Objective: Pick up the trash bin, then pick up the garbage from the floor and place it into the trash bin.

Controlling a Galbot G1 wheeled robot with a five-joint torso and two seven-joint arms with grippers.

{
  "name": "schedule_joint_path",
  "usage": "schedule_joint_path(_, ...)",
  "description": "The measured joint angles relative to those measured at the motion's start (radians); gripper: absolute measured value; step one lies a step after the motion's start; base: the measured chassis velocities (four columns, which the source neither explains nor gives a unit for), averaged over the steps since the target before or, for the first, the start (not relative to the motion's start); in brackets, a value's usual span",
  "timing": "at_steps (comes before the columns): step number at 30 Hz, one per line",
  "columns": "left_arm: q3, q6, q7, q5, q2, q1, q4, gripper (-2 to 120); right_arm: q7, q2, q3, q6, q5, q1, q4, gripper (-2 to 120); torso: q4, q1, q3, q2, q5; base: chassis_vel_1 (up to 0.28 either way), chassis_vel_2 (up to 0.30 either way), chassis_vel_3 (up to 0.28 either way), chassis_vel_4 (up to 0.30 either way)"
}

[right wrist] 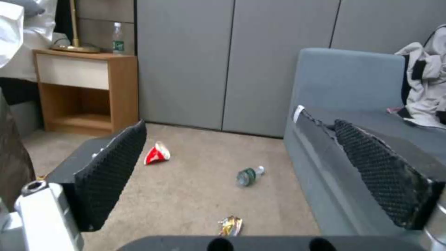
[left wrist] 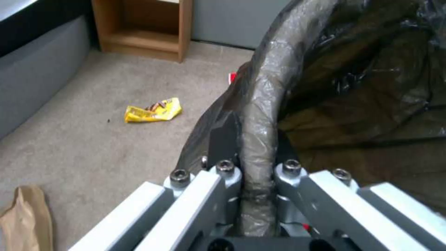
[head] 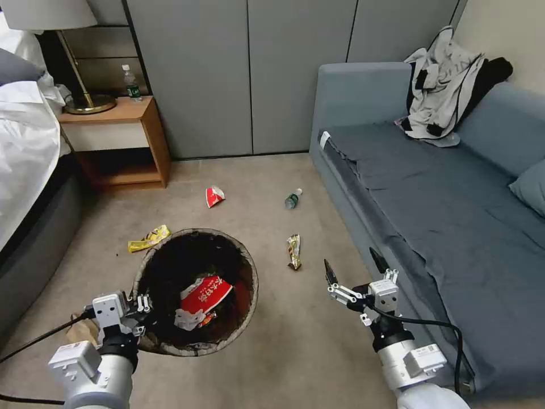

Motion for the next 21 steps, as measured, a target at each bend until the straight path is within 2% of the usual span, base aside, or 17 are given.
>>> schedule_joint_path(21, 0.001, -0.001, 0.001, 0.0, 0.003, -0.004, 0.0, 3, 0.014, -0.017, -0.012, -0.023, 0.02, 0.013, 0.005, 100, 0.0, 0.0, 0.0, 0.0, 0.0, -0.032, 0.034, 0.034, -0.037)
